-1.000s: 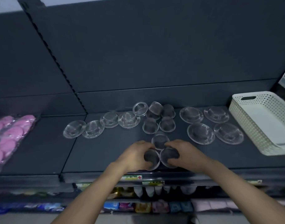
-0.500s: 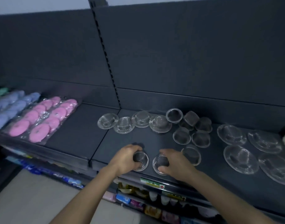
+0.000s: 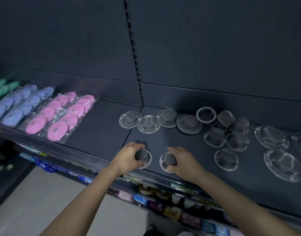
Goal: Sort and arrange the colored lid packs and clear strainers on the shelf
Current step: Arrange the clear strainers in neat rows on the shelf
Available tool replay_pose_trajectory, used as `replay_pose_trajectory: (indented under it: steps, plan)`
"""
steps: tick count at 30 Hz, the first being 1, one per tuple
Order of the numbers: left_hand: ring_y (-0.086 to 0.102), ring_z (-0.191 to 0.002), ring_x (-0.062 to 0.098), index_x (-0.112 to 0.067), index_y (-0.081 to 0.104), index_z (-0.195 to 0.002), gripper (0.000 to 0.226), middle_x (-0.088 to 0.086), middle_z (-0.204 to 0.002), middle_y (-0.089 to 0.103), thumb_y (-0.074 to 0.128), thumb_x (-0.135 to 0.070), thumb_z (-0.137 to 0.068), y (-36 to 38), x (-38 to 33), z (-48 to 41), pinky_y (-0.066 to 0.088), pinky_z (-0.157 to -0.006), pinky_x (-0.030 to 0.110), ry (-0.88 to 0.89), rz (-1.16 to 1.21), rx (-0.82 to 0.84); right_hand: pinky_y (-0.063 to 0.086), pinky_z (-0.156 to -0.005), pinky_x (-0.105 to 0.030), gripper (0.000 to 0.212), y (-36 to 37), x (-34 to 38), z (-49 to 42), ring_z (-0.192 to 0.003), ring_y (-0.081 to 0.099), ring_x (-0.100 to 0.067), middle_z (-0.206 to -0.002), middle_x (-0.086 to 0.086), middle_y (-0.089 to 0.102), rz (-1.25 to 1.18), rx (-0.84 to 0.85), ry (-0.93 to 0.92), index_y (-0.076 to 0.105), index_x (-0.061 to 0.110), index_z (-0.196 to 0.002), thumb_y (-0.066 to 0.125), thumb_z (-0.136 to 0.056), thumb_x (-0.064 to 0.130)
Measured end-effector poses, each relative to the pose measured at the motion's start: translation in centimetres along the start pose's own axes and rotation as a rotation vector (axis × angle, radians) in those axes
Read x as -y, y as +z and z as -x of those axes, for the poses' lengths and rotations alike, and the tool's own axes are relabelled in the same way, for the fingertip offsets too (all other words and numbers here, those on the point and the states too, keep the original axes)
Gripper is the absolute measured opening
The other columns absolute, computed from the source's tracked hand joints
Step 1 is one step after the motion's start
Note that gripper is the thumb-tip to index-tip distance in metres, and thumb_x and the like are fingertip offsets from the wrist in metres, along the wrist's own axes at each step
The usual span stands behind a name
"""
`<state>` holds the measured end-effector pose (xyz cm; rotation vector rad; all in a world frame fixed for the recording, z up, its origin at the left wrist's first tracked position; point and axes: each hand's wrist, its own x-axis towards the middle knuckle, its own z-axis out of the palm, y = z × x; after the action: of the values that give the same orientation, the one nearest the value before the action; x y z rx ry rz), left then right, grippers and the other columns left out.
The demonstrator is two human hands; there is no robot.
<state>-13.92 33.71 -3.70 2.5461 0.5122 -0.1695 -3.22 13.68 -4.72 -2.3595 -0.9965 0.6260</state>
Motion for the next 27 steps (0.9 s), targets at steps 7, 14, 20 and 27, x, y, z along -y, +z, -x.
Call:
replay_pose_trajectory:
  steps: [7,14,20,27]
  plan:
    - [0.047,-0.119,0.012,-0.018,0.049,-0.133,0.069,-0.002,-0.131,0.05,0.079,-0.021,-0.072,-1.5,2.8,0.0,0.028,-0.093,0.01,0.073,0.001,0.042,0.038,-0.101,-0.027,0.07,2.0,2.8,-0.8,-0.124,0.046,-0.018,-0.139,-0.003,0.045,0.009,-0.017,0.045,0.04,0.018,-0.141,0.071,-0.079,0.031]
    - [0.047,-0.118,0.009,-0.02,0.045,-0.134,0.072,-0.006,-0.131,0.048,0.08,-0.023,-0.072,-1.7,4.0,-0.6,0.03,-0.095,0.012,0.148,0.015,0.093,0.038,-0.097,-0.023,0.067,2.8,3.8,-0.6,-0.119,0.048,-0.017,-0.131,-0.002,0.051,0.007,-0.057,0.09,0.045,0.019,-0.136,0.072,-0.077,0.032]
    - [0.038,-0.126,0.01,-0.024,0.037,-0.141,0.076,-0.007,-0.139,0.039,0.076,-0.028,-0.076,-2.3,2.7,-1.5,0.03,-0.1,0.017,0.25,0.021,0.101,0.028,-0.107,-0.02,0.073,1.8,3.5,0.3,-0.134,0.036,-0.013,-0.146,0.002,0.04,-0.062,-0.084,0.099,0.035,0.02,-0.145,0.07,-0.083,0.03]
    - [0.037,-0.125,0.002,-0.026,0.049,-0.133,0.055,-0.014,-0.133,0.042,0.068,-0.034,-0.082,-1.0,-1.7,-3.3,0.03,-0.1,0.016,0.414,0.001,0.127,0.034,-0.106,-0.027,0.051,-2.3,-0.6,3.4,-0.131,0.04,-0.019,-0.14,-0.004,0.048,0.081,-0.327,0.239,0.047,0.014,-0.138,0.061,-0.09,0.022]
